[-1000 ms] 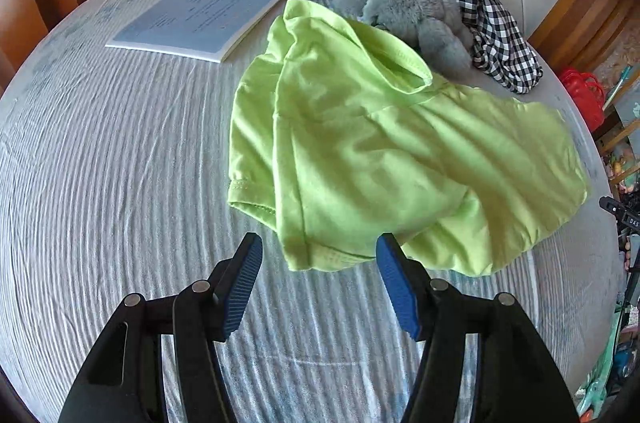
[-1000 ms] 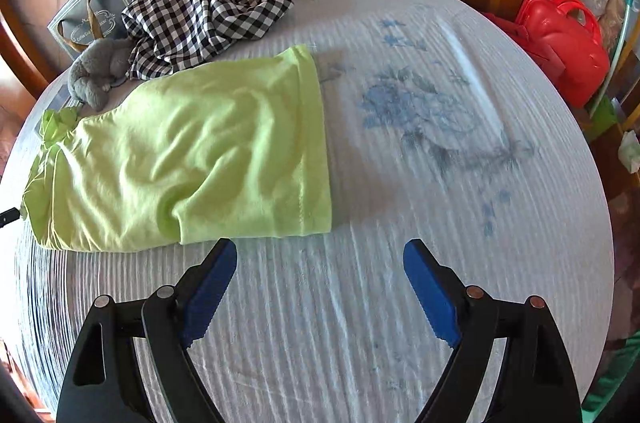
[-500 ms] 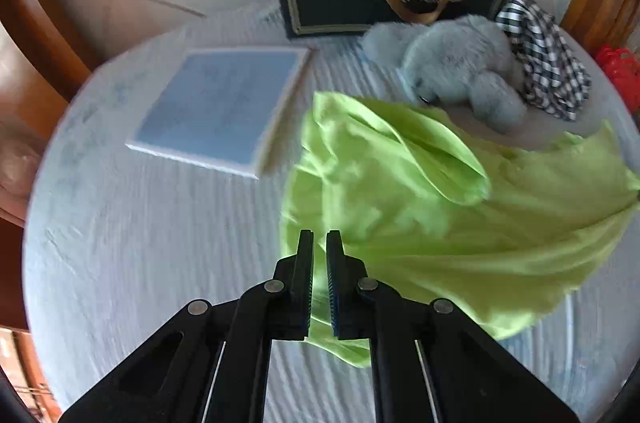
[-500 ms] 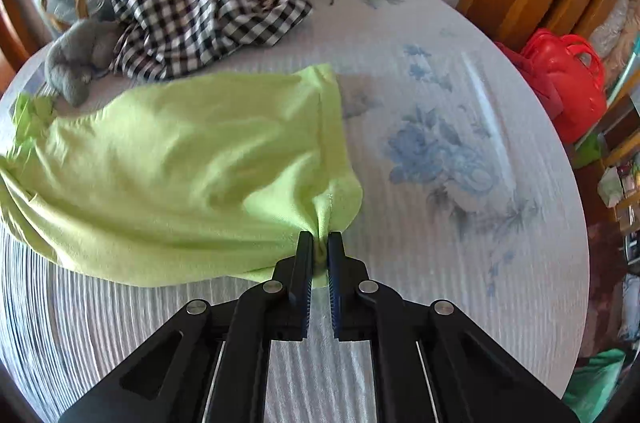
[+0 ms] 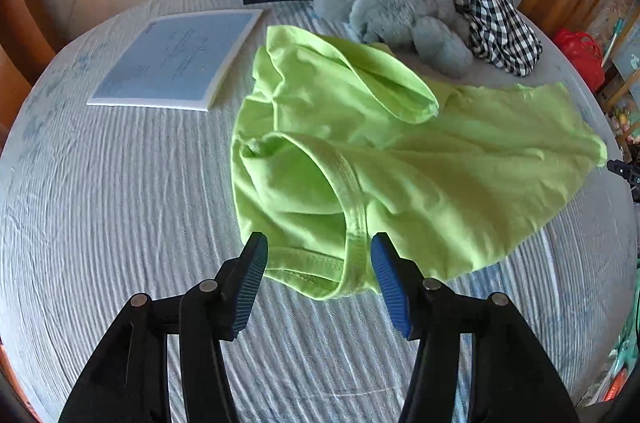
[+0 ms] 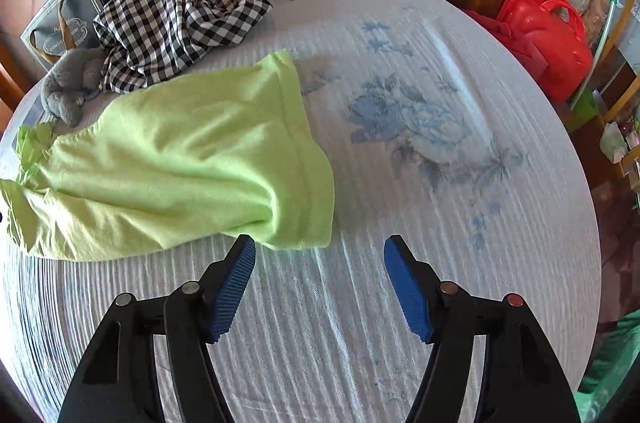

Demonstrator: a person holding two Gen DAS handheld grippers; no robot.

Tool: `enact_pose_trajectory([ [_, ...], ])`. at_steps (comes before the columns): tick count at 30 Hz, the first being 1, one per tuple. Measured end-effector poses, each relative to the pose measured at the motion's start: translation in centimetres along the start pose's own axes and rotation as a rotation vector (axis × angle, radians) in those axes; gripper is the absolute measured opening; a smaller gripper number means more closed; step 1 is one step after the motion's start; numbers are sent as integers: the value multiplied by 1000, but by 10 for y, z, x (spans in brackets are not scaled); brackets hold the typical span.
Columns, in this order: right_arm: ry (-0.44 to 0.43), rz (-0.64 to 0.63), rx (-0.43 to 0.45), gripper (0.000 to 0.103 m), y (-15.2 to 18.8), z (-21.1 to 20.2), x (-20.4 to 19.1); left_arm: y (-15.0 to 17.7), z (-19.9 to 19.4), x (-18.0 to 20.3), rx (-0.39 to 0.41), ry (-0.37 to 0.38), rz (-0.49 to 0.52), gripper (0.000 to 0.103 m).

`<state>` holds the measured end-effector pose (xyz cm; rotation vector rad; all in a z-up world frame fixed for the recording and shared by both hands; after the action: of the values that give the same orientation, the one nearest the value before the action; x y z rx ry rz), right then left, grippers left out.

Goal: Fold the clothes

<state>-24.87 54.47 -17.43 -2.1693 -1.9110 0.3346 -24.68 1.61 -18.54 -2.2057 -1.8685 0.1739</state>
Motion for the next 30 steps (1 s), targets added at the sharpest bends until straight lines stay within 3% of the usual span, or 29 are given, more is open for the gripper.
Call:
enact_pose_trajectory([
  [9, -42, 6, 18, 66, 6, 7, -4, -18, 27, 32, 32, 78, -49, 54],
  [10, -42, -1, 20, 66, 6, 8, -6, -19, 26, 36, 35, 93, -53, 38],
  [11, -43, -10, 23, 66, 6, 8, -8, -15, 27, 42, 16, 120, -45, 12],
  [14, -45, -47, 33, 66, 7, 10, -16, -4, 26, 51, 22, 70, 10, 10],
  [17, -35, -78, 64, 69, 4, 11, -22, -7, 26, 47, 29, 107, -52, 11],
  [19, -22, -88, 84, 90, -1, 14, -24, -7, 25, 46, 18, 90, -61, 11],
  [21, -19, -91, 106, 91, -7, 18, -27, -3, 23, 45, 8, 51, -53, 7],
  [22, -33, -98, 113, 84, -10, 20, -30, 2, 19, 43, 11, 40, -53, 6],
  [23, -48, -109, 112, 67, -11, 23, -34, 6, 16, 40, 14, 28, -53, 5],
  [25, -11, -156, 95, 9, -12, 25, -44, 18, 4, 31, 23, 29, -75, 5],
  [30, 21, -259, 75, 8, 15, -7, -65, 57, -32, 13, 36, 37, -91, 5],
])
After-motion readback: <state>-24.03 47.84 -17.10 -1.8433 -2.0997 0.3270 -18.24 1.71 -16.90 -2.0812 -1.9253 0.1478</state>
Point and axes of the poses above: each gripper's, at about its wrist camera, not at the fingertips, and z roughly the way its jaws point, x to its right, y to its underside, the point moved 10 cm from there along z, roughly the way its jaws point, and after that the axes turned 6 degrees about -x, right-handed, at the moved point
